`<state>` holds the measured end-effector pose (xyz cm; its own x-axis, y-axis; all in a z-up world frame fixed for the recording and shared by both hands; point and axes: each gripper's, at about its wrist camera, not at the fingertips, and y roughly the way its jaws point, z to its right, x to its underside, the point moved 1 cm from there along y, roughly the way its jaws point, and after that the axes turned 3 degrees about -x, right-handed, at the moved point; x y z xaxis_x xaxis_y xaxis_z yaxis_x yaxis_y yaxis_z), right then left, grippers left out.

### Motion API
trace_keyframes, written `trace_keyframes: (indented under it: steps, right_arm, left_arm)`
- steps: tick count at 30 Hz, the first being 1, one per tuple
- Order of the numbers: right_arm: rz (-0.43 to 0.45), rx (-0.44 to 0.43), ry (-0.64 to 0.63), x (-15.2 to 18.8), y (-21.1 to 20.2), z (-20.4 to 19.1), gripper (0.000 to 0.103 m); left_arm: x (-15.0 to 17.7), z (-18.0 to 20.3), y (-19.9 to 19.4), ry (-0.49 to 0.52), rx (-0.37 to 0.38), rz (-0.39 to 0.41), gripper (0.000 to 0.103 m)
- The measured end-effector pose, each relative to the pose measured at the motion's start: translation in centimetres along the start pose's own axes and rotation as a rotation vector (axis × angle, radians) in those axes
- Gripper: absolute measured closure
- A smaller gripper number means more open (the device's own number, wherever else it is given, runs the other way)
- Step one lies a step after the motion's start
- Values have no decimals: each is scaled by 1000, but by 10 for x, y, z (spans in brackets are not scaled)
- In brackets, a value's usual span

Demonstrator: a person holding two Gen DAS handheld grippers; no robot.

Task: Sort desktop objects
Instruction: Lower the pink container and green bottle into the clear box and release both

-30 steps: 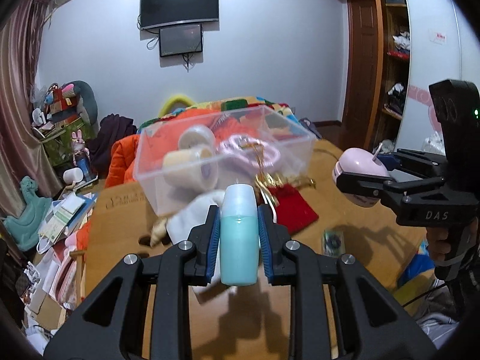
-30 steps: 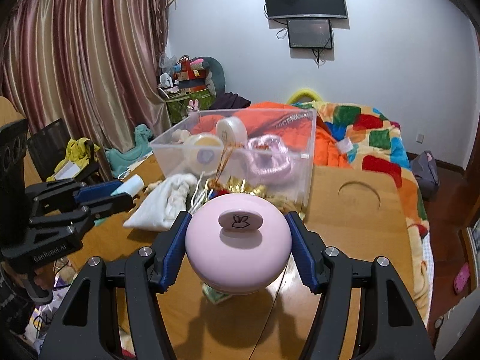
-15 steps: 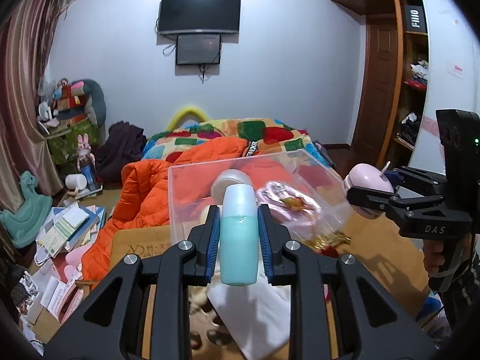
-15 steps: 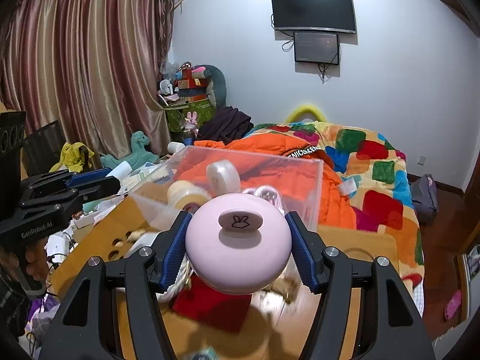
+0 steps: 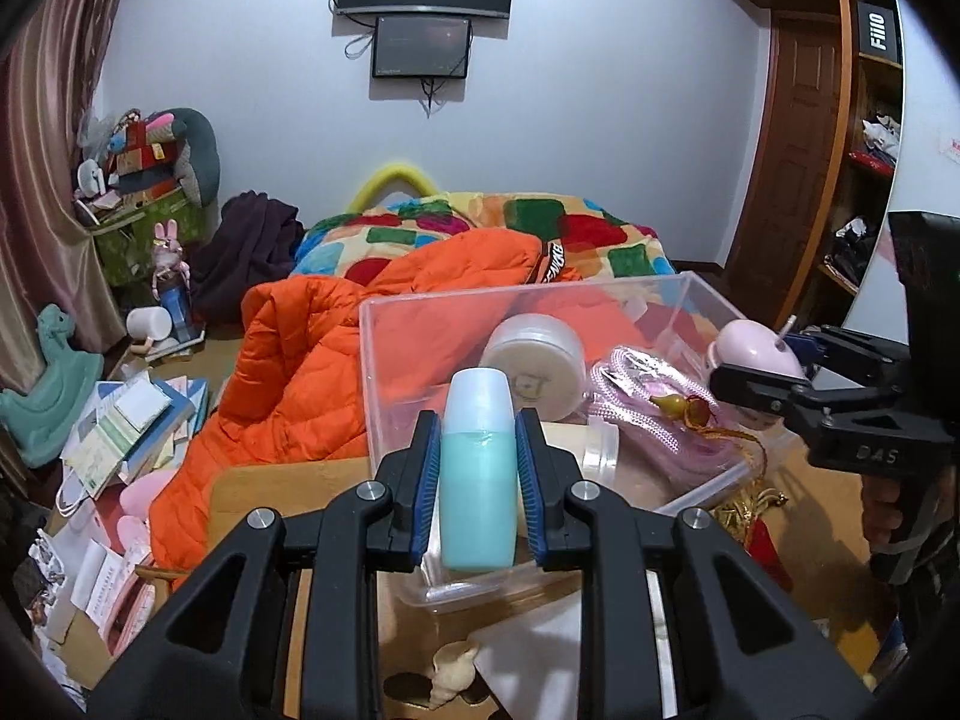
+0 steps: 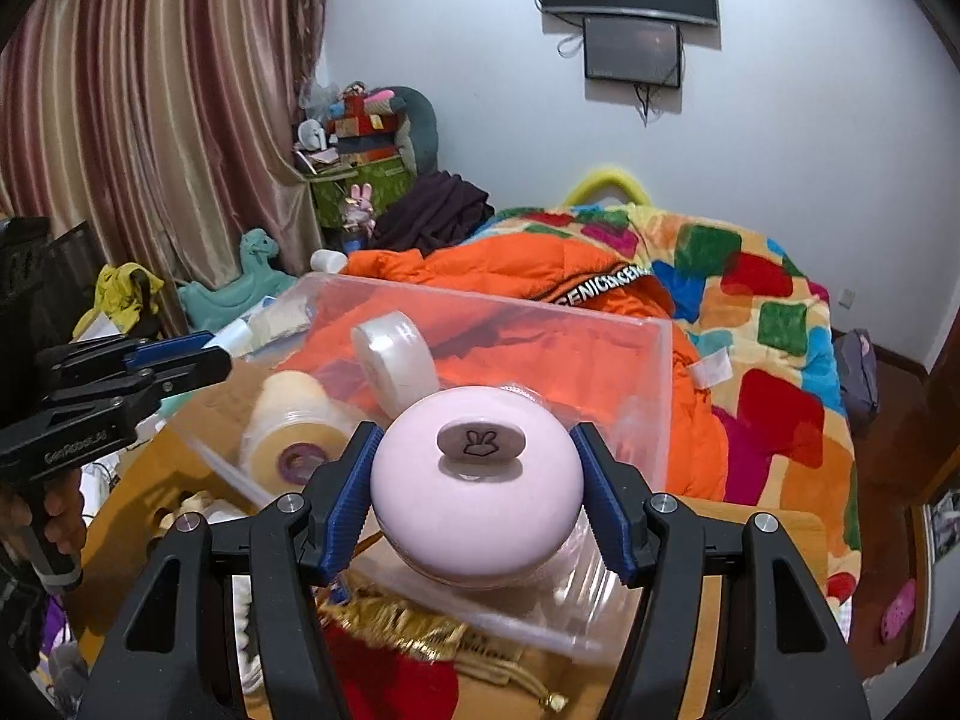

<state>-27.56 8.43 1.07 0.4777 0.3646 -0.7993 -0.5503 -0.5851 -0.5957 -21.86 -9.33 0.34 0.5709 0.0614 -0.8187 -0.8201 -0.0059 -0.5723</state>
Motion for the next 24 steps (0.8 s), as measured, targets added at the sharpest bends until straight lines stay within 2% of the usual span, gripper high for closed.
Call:
trace_keyframes:
  steps: [8,13,19,24]
  right_arm:
    - [-46,8,-1,2,24,0,43]
    - [-42,44,-44,7,25,-9,43]
    - [-45,54,-29,6,24,-8,43]
    - [-53,32,-16,8,20,-8,41]
  left_arm:
    - [3,3,8,3,3,-16,79]
    - [5,3,13,-6,10,-33,79]
    - [9,9,12,3,13,-41,79]
    - [9,11,9,5,17,-41,79]
